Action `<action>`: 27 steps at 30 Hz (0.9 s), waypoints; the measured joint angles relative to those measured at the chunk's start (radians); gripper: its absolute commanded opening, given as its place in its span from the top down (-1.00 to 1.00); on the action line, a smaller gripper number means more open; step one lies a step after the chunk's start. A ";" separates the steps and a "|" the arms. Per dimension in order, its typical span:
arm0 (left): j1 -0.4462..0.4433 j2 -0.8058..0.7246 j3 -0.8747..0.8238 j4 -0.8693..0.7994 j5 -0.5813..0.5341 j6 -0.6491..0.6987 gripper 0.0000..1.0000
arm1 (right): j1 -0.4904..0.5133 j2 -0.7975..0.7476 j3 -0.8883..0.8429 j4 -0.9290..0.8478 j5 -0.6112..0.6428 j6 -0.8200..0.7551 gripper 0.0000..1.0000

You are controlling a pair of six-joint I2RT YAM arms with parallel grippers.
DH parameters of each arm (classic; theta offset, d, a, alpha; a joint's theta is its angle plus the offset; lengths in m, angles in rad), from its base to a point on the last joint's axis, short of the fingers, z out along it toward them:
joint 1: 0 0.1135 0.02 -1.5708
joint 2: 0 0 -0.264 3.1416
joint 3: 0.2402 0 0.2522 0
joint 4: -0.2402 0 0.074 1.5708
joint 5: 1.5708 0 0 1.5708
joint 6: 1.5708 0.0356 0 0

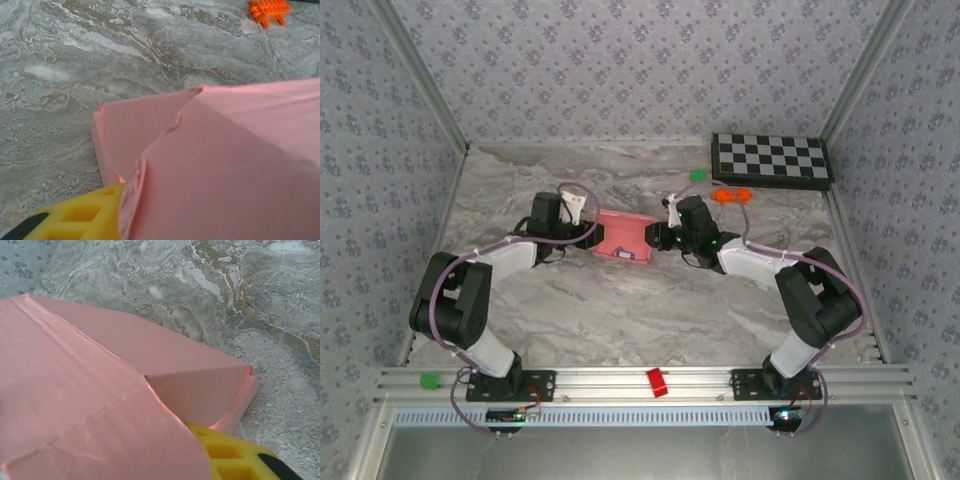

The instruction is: Fold the paper box

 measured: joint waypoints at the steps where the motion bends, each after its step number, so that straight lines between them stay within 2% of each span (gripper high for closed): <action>1: 0.000 0.000 -0.004 0.001 0.000 0.000 0.18 | 0.002 0.000 0.000 0.001 0.000 0.003 0.43; 17: -0.006 -0.034 -0.049 0.023 -0.037 -0.007 0.18 | 0.019 0.016 0.000 0.016 0.030 0.025 0.43; 20: -0.006 -0.099 -0.087 0.024 -0.076 -0.007 0.11 | 0.019 0.017 0.000 0.011 0.050 0.024 0.43; 25: -0.006 -0.228 -0.149 0.023 -0.166 0.001 -0.17 | 0.019 0.017 0.002 -0.020 0.080 0.008 0.43; 27: -0.006 -0.266 -0.166 0.022 -0.211 0.013 -0.19 | 0.019 0.018 0.010 -0.040 0.095 -0.005 0.43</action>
